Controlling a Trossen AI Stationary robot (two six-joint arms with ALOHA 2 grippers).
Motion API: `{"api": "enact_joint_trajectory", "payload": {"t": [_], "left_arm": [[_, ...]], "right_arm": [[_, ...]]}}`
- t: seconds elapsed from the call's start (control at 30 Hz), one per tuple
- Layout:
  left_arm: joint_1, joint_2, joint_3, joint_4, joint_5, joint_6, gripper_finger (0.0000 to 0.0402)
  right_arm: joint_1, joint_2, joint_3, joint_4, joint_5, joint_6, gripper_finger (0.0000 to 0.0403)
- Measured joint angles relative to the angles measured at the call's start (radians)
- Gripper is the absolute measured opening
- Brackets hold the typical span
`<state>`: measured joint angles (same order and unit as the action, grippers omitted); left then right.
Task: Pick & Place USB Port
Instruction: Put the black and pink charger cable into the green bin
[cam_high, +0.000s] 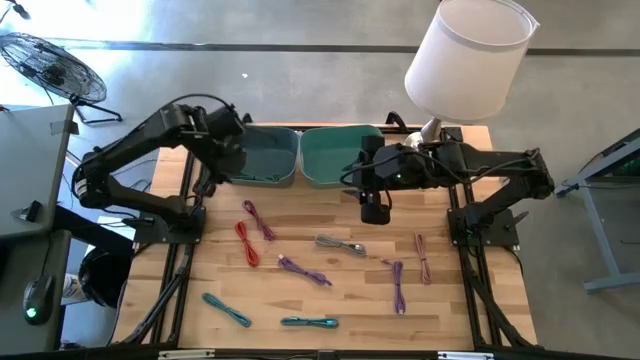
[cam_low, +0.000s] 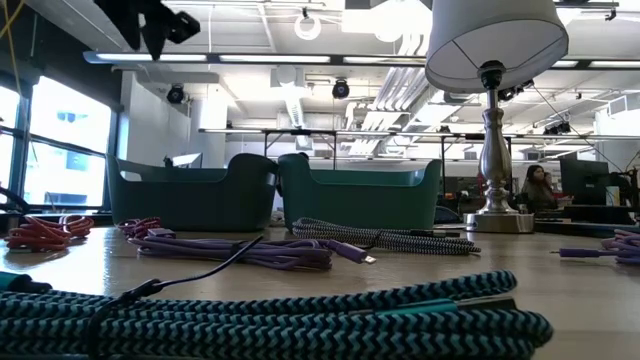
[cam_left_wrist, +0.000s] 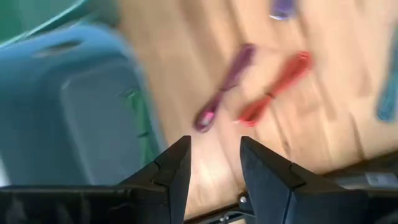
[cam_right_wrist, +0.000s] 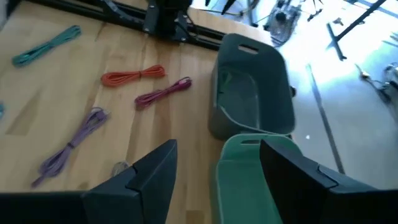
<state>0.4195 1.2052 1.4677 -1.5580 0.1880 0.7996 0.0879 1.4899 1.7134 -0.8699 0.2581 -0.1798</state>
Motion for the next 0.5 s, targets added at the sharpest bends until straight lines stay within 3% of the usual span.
{"api": "enact_joint_trajectory", "payload": {"t": [0.27, 0.5], "left_arm": [[-0.244, -0.001, -0.125, 0.179, -0.010, 0.136, 0.0135], [-0.379, 0.020, -0.364, 0.353, -0.216, 0.111, 0.0135]], "right_arm": [[0.000, 0.000, 0.000, -0.012, -0.010, -0.002, 0.0220], [0.000, 0.000, 0.000, -0.027, -0.029, -0.003, 0.0220]]}}
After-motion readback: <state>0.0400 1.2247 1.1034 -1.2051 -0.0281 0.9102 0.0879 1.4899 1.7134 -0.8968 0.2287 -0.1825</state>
